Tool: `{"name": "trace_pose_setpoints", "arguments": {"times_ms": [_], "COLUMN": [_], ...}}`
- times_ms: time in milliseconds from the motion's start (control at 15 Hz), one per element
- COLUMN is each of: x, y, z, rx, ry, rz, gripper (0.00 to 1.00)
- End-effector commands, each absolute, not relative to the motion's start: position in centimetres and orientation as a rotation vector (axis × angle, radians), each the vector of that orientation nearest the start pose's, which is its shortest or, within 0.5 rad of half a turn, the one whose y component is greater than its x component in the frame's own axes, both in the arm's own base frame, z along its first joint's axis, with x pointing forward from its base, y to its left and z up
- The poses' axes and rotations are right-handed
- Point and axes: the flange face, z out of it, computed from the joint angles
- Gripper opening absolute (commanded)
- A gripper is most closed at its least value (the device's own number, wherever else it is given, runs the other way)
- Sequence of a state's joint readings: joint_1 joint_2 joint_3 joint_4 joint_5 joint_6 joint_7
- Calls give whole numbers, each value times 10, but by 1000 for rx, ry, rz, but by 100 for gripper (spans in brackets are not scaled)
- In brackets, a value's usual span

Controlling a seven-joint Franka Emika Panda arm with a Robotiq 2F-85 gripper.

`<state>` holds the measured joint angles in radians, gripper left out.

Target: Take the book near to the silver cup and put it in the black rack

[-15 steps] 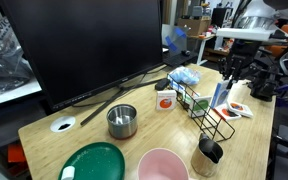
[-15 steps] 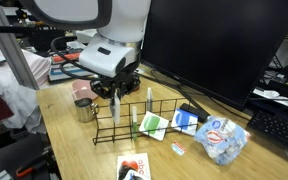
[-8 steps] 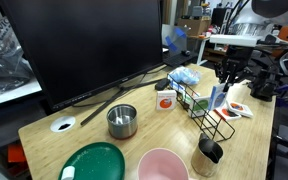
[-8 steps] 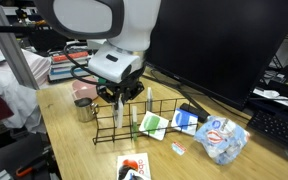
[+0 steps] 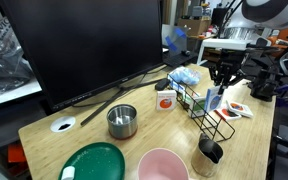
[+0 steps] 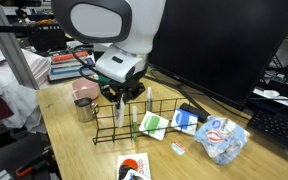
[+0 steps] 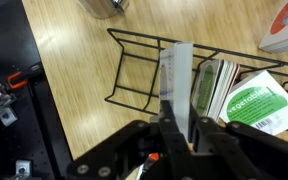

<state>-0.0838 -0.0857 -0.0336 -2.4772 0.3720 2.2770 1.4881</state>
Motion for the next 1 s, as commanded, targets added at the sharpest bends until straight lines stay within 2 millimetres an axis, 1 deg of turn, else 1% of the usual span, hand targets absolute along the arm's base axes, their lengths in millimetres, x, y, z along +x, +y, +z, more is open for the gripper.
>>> {"name": "trace_pose_setpoints", "arguments": {"times_ms": [0,467,933], "x": [464,478,481], "y": [-42,-49,-57], "z": [312,287,259], "rx": [-1765,-1725,-1689], "ry": [2401,2433,2481], "rz": [407,460,530], "gripper": [4,4,4]}}
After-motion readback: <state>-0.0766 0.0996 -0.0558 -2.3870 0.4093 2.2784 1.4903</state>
